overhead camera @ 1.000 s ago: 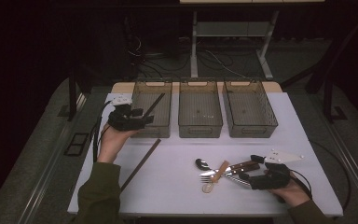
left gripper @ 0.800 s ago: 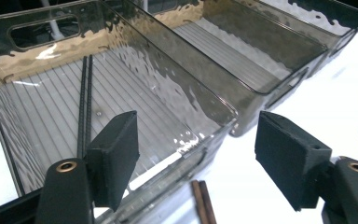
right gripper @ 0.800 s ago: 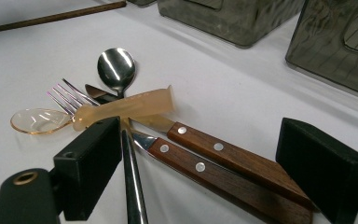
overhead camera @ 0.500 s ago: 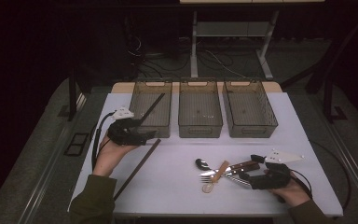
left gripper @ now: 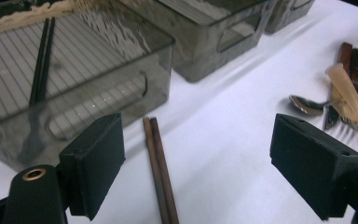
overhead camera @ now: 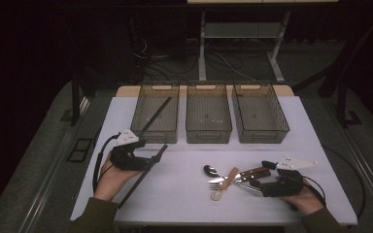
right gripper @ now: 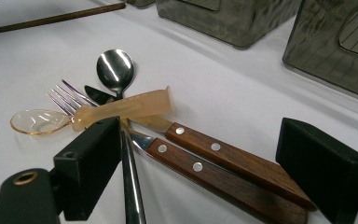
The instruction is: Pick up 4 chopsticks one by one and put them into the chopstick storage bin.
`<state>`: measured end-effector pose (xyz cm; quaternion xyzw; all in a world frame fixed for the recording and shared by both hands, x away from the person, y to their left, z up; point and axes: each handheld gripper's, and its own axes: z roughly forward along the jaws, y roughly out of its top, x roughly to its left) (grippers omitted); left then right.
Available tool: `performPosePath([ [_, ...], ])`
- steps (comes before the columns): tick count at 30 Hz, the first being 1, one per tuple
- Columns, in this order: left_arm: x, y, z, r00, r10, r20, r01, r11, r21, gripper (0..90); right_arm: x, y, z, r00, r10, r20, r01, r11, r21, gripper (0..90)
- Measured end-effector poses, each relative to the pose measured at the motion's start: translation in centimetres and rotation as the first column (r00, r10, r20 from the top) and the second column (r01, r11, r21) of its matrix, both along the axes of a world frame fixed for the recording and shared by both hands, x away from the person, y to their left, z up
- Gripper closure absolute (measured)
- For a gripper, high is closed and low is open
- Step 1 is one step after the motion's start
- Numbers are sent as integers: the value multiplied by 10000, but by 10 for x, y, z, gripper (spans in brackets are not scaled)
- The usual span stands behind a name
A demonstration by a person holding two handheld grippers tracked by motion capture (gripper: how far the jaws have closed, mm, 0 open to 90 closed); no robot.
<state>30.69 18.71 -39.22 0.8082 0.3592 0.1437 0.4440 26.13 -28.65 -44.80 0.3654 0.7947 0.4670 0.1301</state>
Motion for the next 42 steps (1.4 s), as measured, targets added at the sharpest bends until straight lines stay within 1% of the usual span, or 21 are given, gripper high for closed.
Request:
performPosePath([
  [3,-7,2,-5,10000,34,-12,-34,10000,27,170,0,0,0,10000,-4,7,4,10000,-6,138],
  [5,-12,4,-8,10000,52,-26,-52,9999,148,170,0,0,0,10000,4,12,-4,10000,-28,138],
  [12,-24,11,-17,9996,266,2,-266,9994,241,171,0,1,0,10000,9,1,-9,10000,-33,137],
  [13,-26,12,-18,9995,311,8,-311,9993,199,173,0,1,0,10000,2,-4,-2,10000,-32,137],
  [17,-30,19,-22,9987,505,59,-507,9976,464,212,0,1,0,10000,1,-4,-1,10000,-35,138],
  [18,-31,21,-24,9983,576,-16,-575,9974,423,229,0,1,0,10000,11,2,-11,10000,-37,138],
  [19,-31,24,-25,9982,587,-156,-582,9978,308,267,0,1,0,10000,22,6,-22,10000,-42,138],
  [21,-30,27,-27,9974,672,-277,-666,9975,230,337,0,2,-1,10000,34,-26,-34,10000,-76,138],
  [25,-28,32,-31,9964,660,-539,-640,9972,376,504,0,2,-1,10000,47,-18,-47,10000,-75,138],
  [28,-26,34,-34,9948,693,-743,-662,9969,422,583,0,2,-1,10000,42,-6,-42,10000,-90,138],
  [29,-26,35,-35,9947,705,-751,-676,9969,407,607,0,2,-1,10000,38,-7,-38,10000,-91,138],
  [30,-25,36,-36,9947,657,-789,-628,9973,378,625,0,2,-1,10000,44,-7,-45,9999,-90,138],
  [31,-25,36,-36,9938,627,-914,-596,9976,363,647,0,2,-1,10000,49,-7,-49,9999,-96,138],
  [32,-24,36,-37,9931,649,-977,-627,9977,254,676,0,3,-1,10000,37,-26,-37,9999,-96,138],
  [34,-23,36,-40,9919,539,-1151,-508,9983,300,700,0,3,-1,10000,38,-36,-39,9999,-107,138],
  [37,-20,35,-44,9903,493,-1300,-437,9980,453,753,0,3,-1,10000,34,-36,-34,9999,-110,138],
  [40,-18,36,-46,9874,528,-1490,-473,9981,405,794,0,3,-1,10000,35,-29,-35,9999,-119,138],
  [41,-18,37,-47,9868,508,-1539,-441,9980,463,807,0,3,-1,10000,37,-31,-38,9999,-116,138],
  [42,-17,37,-48,9867,511,-1541,-451,9981,420,813,0,3,-1,10000,28,-38,-29,9999,-116,138],
])
